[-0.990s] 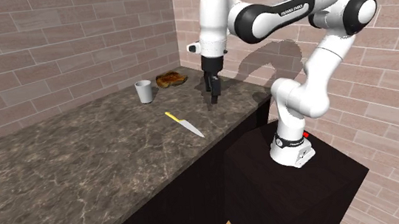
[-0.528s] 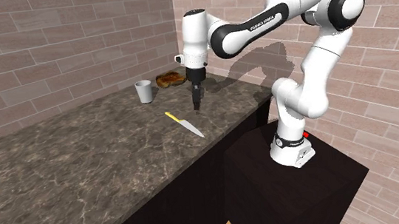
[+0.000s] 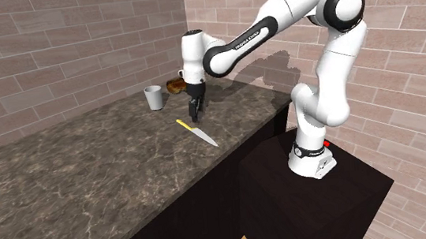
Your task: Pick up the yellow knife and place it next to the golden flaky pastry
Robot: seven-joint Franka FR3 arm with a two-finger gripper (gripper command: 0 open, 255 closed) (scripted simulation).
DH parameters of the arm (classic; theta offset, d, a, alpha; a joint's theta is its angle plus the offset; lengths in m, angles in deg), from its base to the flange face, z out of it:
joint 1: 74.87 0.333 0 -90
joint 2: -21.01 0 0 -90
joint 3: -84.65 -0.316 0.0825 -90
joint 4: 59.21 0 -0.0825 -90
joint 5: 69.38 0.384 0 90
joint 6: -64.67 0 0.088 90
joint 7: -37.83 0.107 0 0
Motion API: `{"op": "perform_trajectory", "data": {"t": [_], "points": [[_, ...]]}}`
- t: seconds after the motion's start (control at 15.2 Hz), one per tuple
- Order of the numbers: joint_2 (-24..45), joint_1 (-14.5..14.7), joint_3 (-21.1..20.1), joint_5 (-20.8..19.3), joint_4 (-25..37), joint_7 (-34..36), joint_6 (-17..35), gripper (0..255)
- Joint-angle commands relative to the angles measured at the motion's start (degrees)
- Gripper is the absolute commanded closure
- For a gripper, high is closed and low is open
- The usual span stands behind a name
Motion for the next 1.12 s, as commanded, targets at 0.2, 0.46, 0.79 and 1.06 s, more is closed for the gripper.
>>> {"op": "perform_trajectory", "data": {"t": [0.2,0.46,0.79,1.06], "points": [[9.35,-1.62,3.72,4.16,3.45,-0.61,5.78,0],[14.64,-2.71,5.33,7.47,5.20,-1.78,8.92,0],[17.42,-2.79,5.31,9.22,3.99,-3.03,12.61,0],[18.36,-2.83,5.25,9.86,3.68,-3.47,13.76,0]]}}
